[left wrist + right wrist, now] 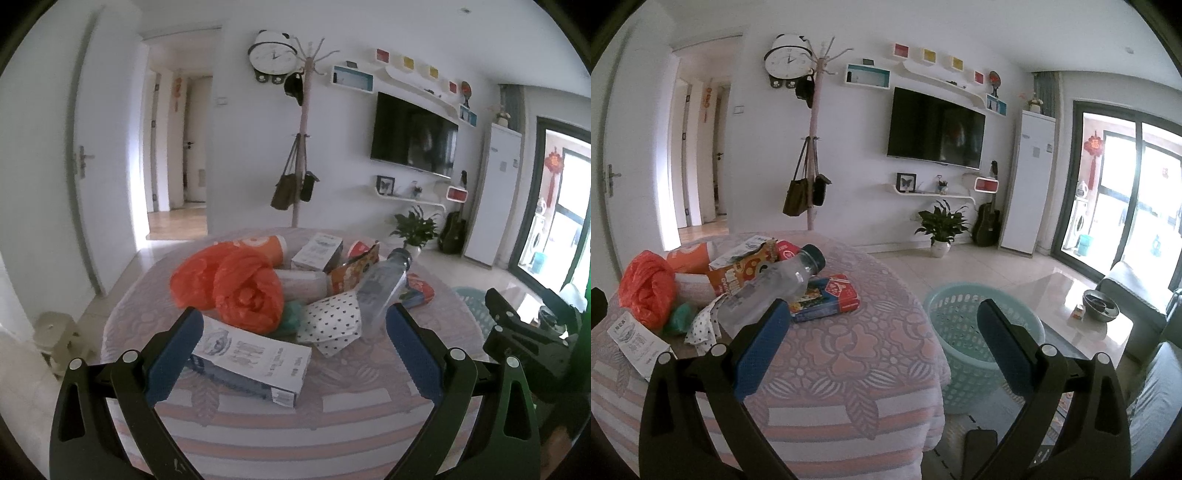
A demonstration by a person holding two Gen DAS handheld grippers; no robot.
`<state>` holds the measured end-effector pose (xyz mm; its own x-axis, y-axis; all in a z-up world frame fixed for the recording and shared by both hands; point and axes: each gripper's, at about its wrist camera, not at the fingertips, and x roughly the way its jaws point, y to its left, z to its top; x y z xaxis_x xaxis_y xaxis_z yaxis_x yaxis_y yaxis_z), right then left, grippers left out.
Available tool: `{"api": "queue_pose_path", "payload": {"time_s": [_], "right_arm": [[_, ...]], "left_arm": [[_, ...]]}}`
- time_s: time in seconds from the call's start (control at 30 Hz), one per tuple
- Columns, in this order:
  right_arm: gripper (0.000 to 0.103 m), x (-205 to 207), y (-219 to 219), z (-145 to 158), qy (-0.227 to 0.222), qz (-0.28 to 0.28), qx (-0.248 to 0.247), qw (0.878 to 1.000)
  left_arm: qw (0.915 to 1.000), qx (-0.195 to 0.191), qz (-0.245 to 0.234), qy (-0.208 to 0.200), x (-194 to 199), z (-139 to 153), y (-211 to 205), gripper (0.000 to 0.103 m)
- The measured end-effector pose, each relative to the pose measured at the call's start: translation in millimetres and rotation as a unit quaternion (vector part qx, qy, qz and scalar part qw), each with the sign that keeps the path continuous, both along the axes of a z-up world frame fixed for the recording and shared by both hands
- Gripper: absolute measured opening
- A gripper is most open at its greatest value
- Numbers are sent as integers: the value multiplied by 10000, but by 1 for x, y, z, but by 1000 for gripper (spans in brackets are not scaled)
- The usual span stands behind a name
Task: Collect trash
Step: 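Grasp the white milk carton with the left tool while the right tool grasps the polka-dot paper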
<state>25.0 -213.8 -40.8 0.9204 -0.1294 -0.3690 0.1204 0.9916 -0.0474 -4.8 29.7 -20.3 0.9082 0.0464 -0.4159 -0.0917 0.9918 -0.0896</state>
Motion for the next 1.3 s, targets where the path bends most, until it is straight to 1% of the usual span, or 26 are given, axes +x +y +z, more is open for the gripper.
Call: {"api": "queue_pose_path", "payload": {"time_s": [0.13,0.17,0.27,0.3,0.37,0.4,0.47,0.57,0.73,0.87,0.93,0.97,1.03,1.1,1.17,1.27,1.3], "right_arm": [[96,-1,0,0,-9,8,-18,10000],[90,-1,1,0,-39,8,-45,10000],[80,1,2,-3,-35,64,-112,9999],[78,4,3,-4,7,101,-71,9999],[65,11,4,-6,140,223,13,9997],[63,15,5,-7,205,296,44,9993],[63,22,6,-7,274,439,150,9985],[63,39,7,-6,467,758,402,9952],[65,74,16,-9,882,1160,623,9874],[67,94,29,-13,1158,1421,799,9798],[67,96,37,-14,1228,1547,845,9766],[67,96,40,-14,1251,1579,851,9758],[67,99,48,-16,1327,1663,869,9732],[67,99,57,-19,1402,1780,893,9699],[67,99,64,-22,1475,1881,915,9667],[67,97,77,-28,1591,2135,997,9587],[67,96,83,-30,1627,2188,983,9571]], "left_arm": [[9999,-4,58,106,0,-5,7,96],[9998,-33,71,185,0,-8,10,96],[9990,-146,129,405,3,-20,19,96],[9984,-196,173,500,4,-26,24,96],[9976,-273,192,603,7,-32,29,96],[9971,-328,180,656,9,-35,31,96],[9964,-345,172,755,16,-38,32,96],[9939,-146,234,1069,34,-47,27,96],[9892,-3,299,1438,57,-64,19,95],[9870,145,311,1569,63,-72,19,92],[9866,100,238,1612,61,-73,23,90],[9863,70,201,1633,59,-73,26,86],[9860,89,197,1654,55,-73,33,86],[9847,202,323,1699,46,-73,43,85],[9832,191,448,1760,35,-74,58,84],[9822,-15,473,1815,18,-74,78,82],[9827,-263,271,1815,11,-72,84,84]]}}
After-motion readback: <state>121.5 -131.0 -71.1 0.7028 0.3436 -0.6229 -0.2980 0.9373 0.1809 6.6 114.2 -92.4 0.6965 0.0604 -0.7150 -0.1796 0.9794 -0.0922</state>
